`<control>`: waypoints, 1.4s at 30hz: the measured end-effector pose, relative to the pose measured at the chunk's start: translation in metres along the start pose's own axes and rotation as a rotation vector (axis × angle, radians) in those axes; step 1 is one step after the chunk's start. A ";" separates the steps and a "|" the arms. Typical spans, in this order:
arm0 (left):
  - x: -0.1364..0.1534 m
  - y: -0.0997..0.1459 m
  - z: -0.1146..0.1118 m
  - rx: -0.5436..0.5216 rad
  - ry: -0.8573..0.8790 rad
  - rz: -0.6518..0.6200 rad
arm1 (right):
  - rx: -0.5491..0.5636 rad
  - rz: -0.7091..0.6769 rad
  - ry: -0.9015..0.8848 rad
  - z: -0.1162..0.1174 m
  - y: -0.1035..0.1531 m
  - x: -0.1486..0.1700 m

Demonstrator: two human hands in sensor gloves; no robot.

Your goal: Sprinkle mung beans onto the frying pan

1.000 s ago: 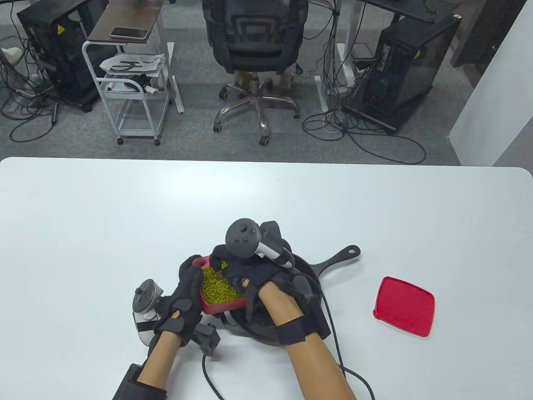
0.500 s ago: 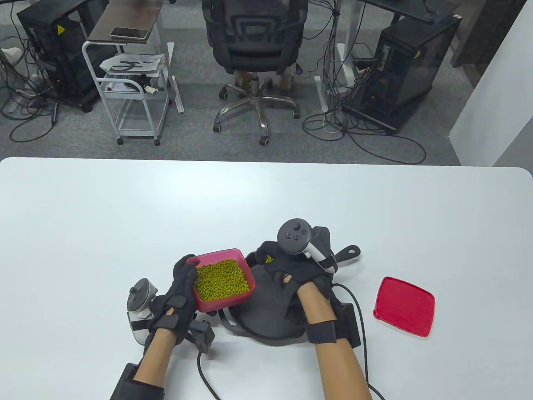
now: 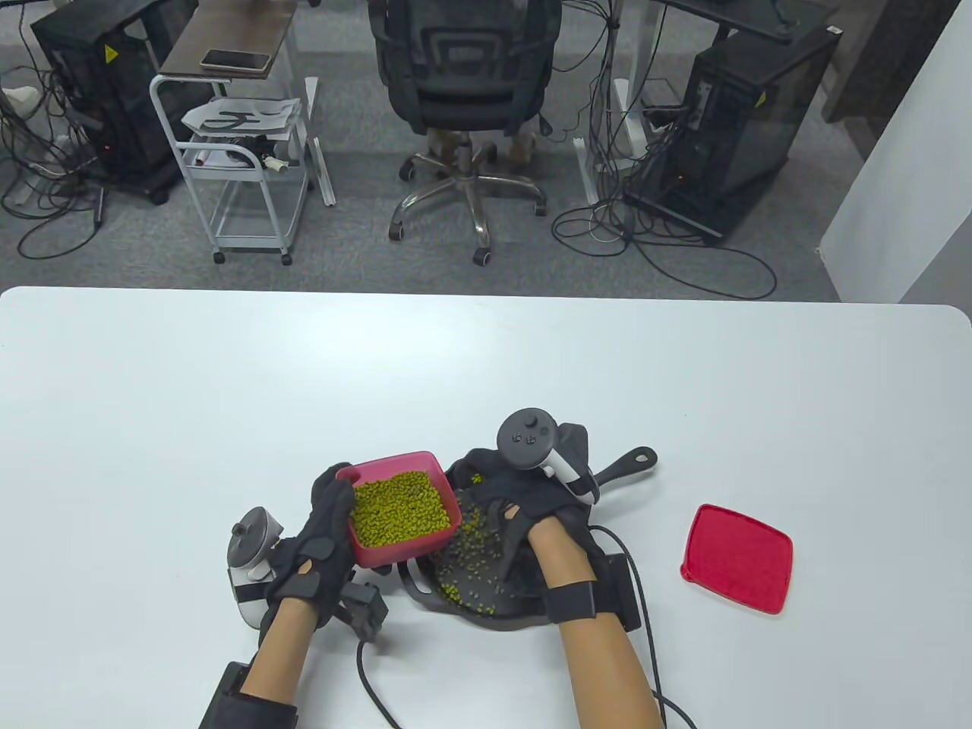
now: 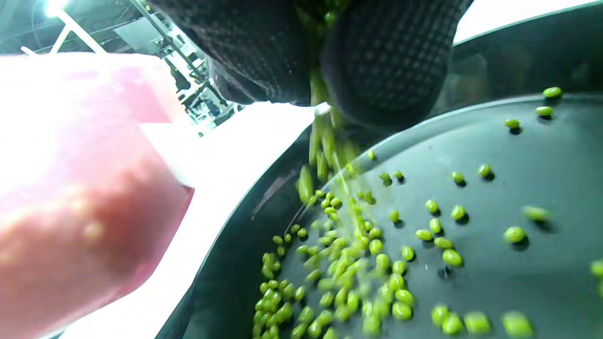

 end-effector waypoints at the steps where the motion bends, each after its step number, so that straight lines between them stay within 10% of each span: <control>1: 0.000 0.000 0.000 0.001 0.000 0.000 | 0.008 0.010 0.007 -0.002 -0.002 0.001; 12: 0.000 0.000 0.001 -0.005 -0.003 0.005 | -0.001 0.087 0.177 -0.022 0.013 0.026; 21: 0.001 0.000 0.002 -0.001 -0.029 0.014 | -0.282 0.071 0.223 0.011 0.036 0.025; 34: 0.003 -0.002 -0.004 0.019 -0.099 0.027 | -0.035 -0.181 0.012 -0.035 0.060 -0.051; 42: 0.003 0.000 -0.011 0.041 -0.111 0.016 | -0.070 -0.334 0.150 0.001 0.066 -0.111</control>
Point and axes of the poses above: the tracker on the back of each hand, its own x axis roughly to the little-finger side, its own y axis roughly from the fingertips to the wrist, z = x × y, the point moved 3 cm from there along -y, roughly from the wrist to the fingertips, and after that the axes turned 6 degrees about x, right-handed, at the moved point
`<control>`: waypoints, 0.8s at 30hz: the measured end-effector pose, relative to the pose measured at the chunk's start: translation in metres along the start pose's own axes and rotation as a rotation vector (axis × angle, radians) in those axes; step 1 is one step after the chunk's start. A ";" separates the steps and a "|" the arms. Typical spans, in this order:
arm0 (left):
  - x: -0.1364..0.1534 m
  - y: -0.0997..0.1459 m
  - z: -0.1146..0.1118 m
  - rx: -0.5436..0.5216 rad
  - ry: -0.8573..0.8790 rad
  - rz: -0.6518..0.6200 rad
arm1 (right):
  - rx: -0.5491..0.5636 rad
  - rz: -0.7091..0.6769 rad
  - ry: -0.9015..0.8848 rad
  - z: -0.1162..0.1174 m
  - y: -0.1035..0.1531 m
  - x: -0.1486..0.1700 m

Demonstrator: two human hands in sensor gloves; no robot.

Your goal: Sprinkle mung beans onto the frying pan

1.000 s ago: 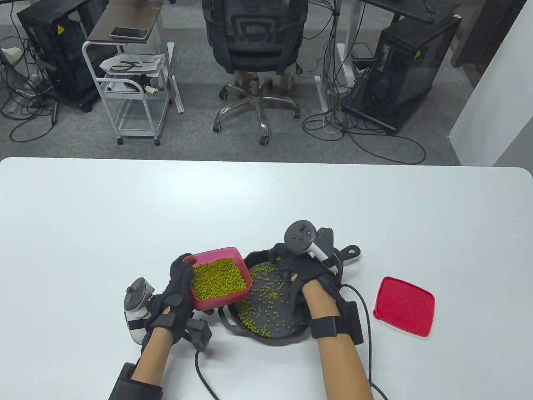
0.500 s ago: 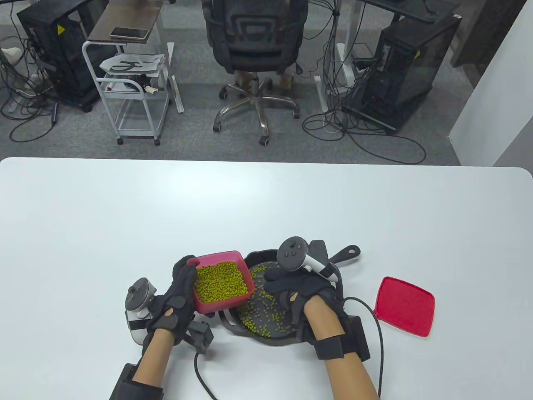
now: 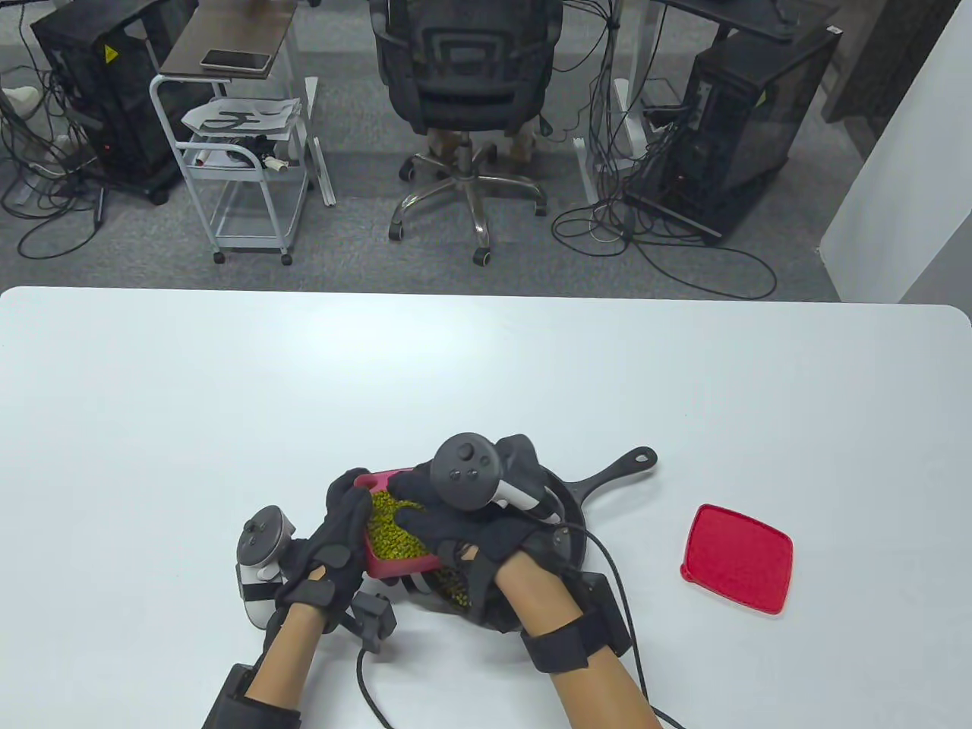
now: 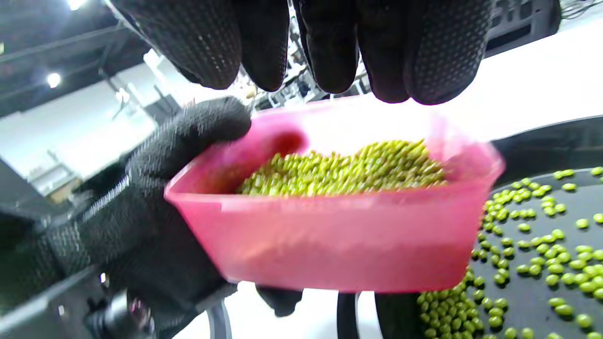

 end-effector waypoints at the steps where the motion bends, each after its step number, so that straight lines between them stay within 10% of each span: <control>1: 0.000 0.001 0.000 -0.001 0.000 -0.002 | -0.032 0.010 0.033 0.008 -0.004 -0.004; 11: 0.002 0.000 -0.006 0.036 0.084 -0.021 | -0.226 0.113 0.113 0.037 -0.024 -0.005; 24: 0.001 0.001 -0.007 0.021 0.074 -0.032 | -0.179 0.131 0.112 0.047 -0.037 -0.010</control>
Point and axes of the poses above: the tracker on the back of each hand, its own x axis roughly to the little-finger side, its own y axis roughly from the fingertips to the wrist, z = x × y, the point moved 3 cm from there along -y, roughly from the wrist to the fingertips, and after that the axes turned 6 degrees about x, right-handed, at the moved point
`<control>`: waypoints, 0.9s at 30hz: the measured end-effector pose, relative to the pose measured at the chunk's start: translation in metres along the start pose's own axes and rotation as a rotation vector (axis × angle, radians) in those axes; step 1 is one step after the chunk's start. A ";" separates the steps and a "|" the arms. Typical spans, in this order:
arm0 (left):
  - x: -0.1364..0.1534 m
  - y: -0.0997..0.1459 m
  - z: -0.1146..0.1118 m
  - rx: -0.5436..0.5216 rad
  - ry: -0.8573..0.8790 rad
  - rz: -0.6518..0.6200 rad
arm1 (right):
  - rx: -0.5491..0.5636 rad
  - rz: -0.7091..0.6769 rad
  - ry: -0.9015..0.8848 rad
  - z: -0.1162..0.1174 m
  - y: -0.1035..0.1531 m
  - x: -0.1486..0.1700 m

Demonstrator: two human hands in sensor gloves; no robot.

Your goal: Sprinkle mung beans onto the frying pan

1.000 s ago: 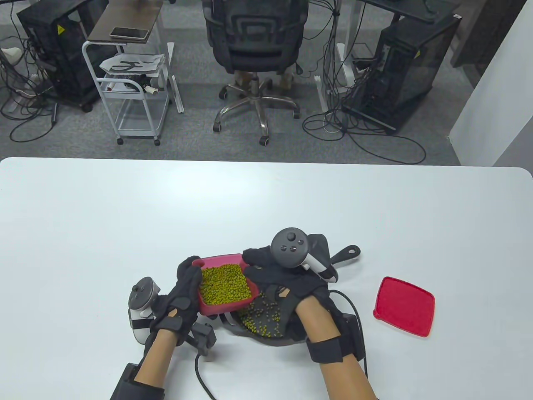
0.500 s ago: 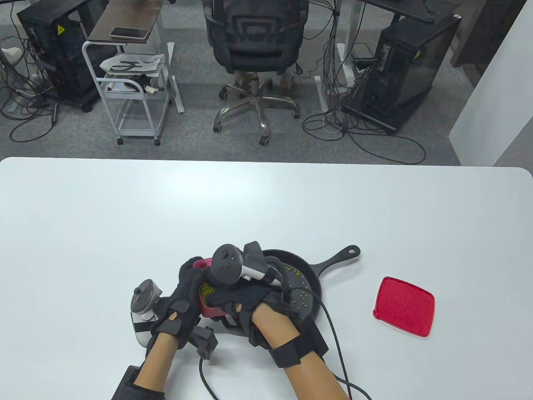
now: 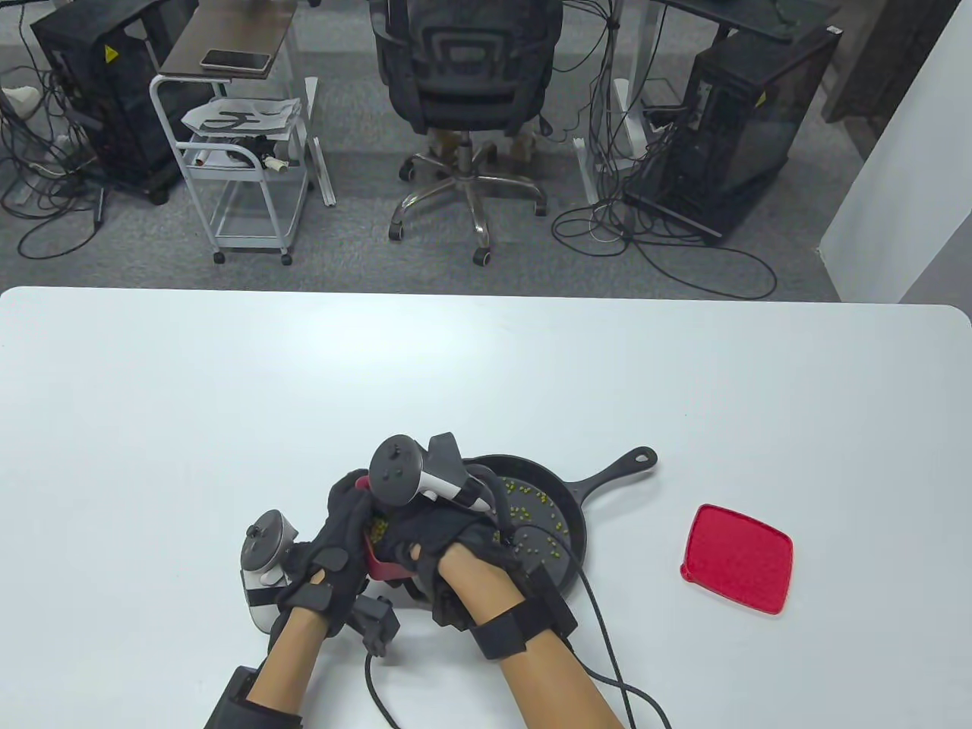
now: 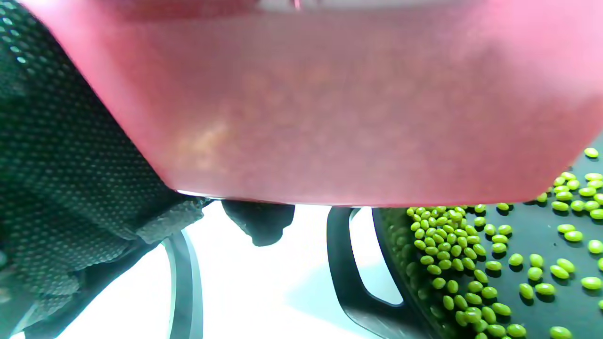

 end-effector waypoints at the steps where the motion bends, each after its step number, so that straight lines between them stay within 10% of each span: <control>1: 0.000 0.000 0.000 0.003 0.002 0.003 | 0.025 -0.006 0.001 -0.001 -0.001 0.000; 27: -0.002 -0.002 0.012 -0.019 0.019 0.017 | 0.268 0.029 -0.178 -0.073 0.031 0.059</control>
Point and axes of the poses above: the tracker on the back of each hand, its own x axis roughly to the little-finger side, its own y axis roughly from the fingertips to the wrist, z = x × y, the point moved 3 cm from there along -y, roughly from the wrist to the fingertips, and after that the axes turned 6 degrees about x, right-handed, at the moved point
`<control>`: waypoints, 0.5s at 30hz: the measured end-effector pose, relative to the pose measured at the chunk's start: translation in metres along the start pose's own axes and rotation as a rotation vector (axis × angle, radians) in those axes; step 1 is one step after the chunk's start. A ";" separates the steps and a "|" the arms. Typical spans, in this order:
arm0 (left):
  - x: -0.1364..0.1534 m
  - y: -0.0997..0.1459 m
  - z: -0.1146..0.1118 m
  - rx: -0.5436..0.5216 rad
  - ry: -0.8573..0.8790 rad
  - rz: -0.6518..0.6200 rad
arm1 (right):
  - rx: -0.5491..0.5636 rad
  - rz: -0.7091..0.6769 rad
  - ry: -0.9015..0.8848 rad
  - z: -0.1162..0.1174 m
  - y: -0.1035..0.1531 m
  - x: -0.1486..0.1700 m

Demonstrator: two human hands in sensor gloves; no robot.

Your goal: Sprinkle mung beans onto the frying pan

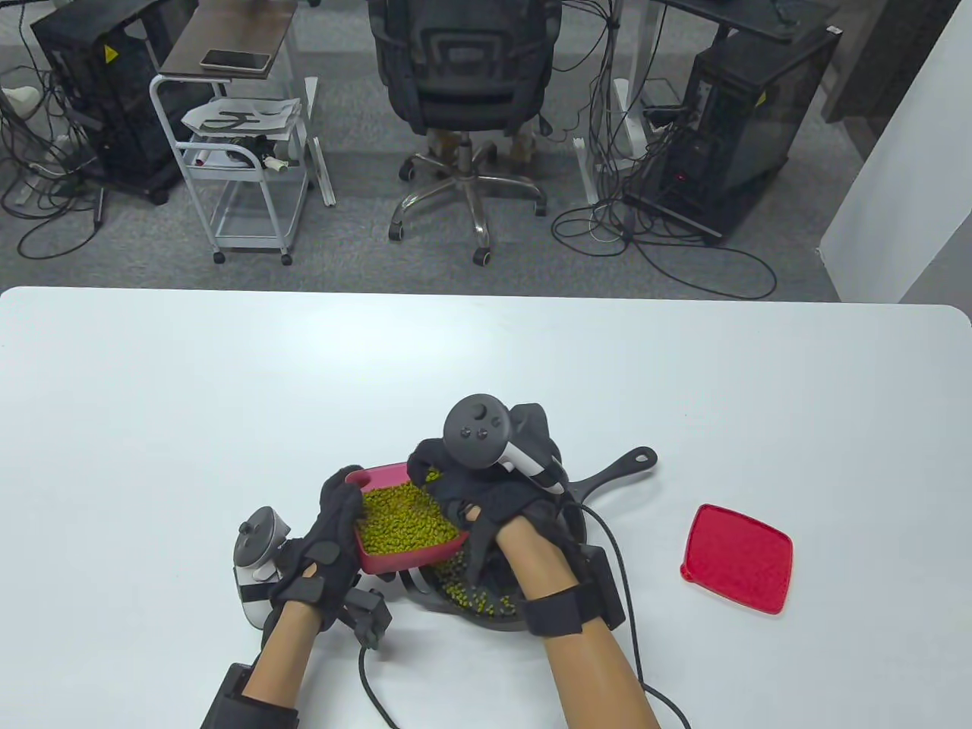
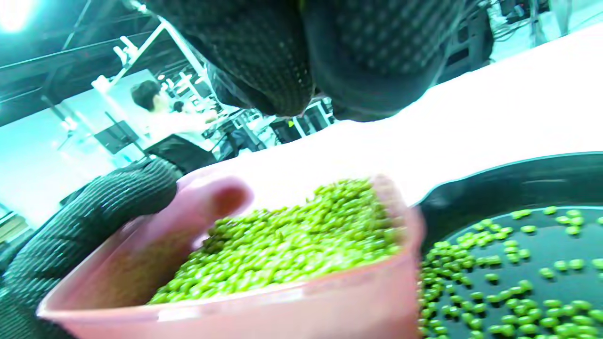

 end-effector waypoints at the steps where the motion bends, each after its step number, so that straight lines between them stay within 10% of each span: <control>1: 0.000 0.000 0.001 -0.003 0.000 0.003 | 0.008 0.013 0.003 -0.003 0.001 0.007; 15: 0.000 -0.001 0.010 -0.023 0.020 0.008 | -0.179 0.167 0.010 0.060 0.004 0.073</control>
Point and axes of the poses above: the tracker on the back of each hand, its own x axis roughly to the little-finger side, its own y axis roughly from the fingertips to the wrist, z = x × y, the point moved 3 cm from there along -y, roughly from the wrist to the fingertips, and after that the axes turned 6 degrees about x, right-handed, at the moved point
